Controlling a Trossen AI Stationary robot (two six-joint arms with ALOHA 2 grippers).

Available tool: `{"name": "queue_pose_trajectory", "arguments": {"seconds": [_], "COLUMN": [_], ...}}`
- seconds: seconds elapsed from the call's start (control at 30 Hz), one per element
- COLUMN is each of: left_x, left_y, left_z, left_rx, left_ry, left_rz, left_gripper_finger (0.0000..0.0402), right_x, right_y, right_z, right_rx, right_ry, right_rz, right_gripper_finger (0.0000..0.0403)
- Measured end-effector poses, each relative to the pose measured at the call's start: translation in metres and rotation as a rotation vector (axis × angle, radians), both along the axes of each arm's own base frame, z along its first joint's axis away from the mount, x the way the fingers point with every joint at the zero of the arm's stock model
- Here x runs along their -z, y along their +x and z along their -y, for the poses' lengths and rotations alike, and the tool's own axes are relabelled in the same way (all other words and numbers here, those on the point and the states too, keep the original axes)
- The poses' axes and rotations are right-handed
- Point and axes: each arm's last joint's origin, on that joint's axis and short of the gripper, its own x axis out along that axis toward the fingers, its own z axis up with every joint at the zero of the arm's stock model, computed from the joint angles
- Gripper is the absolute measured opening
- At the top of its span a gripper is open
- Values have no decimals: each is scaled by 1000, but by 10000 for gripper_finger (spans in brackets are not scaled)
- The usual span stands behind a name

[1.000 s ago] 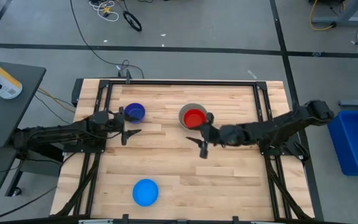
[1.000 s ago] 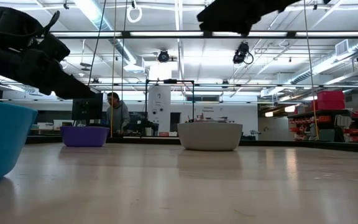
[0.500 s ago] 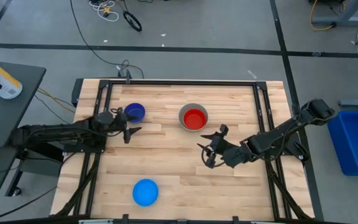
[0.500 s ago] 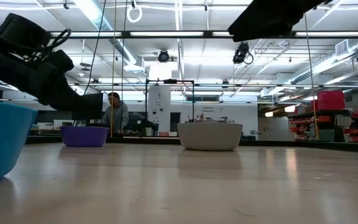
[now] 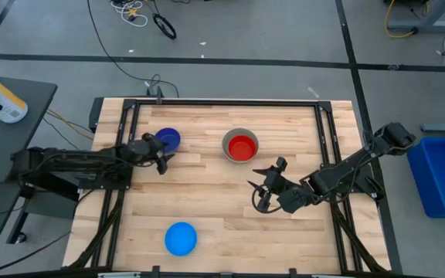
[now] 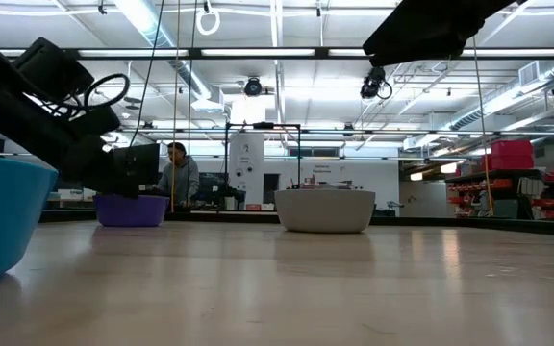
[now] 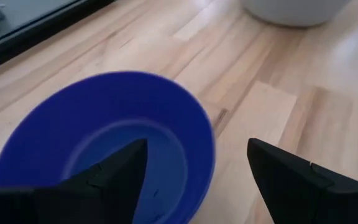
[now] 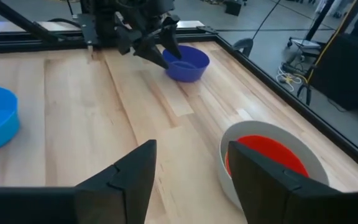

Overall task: Nest bowls inside each other
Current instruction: Stack the dark blue bowl on top of the red bowl

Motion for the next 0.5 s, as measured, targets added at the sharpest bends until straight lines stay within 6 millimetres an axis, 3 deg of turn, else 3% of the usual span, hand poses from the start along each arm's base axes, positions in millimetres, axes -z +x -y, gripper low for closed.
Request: {"name": "queue_pose_trajectory", "arguments": {"seconds": [0.3,0.5], "left_x": [7,9], "left_y": [4,7], "left_z": [-2,-3], "left_rx": [-35,-35], "left_ry": [8,4], "left_rz": [-53,-55], "left_gripper_finger": [283,243], "right_x": [0,0], "right_y": [-1,-1], "right_z": [-1,-1], "right_rx": [-1,-1], "right_ry": [7,7], "right_rz": [1,0], "right_gripper_finger": [189,184]}}
